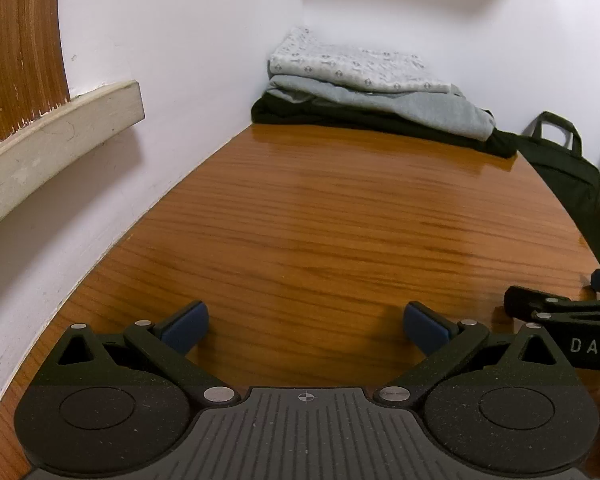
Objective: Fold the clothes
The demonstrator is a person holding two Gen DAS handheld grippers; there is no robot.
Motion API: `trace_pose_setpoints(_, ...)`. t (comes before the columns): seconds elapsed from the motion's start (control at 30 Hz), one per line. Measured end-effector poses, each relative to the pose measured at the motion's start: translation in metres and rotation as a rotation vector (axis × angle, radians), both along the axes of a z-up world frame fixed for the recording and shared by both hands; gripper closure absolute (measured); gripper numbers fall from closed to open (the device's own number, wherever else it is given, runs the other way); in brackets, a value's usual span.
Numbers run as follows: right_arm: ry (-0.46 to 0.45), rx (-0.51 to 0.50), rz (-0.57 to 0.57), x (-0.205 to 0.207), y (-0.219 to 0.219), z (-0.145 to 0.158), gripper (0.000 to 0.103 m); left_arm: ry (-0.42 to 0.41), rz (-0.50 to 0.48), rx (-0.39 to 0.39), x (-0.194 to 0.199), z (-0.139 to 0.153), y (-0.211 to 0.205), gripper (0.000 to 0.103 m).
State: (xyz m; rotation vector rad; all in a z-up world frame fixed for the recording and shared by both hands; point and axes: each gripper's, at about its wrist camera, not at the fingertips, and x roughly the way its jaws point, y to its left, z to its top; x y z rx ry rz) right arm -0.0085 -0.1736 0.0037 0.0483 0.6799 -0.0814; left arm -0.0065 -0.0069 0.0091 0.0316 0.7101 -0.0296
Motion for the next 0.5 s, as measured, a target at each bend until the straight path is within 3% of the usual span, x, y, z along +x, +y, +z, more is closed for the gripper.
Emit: trace_pose_setpoints(0.5,-0.001,0.002,0.004,-0.0008,-0.0001,0.0008,0.0,0.0,-0.004,0.002,0.0012,-0.0001,0.0015,0.0)
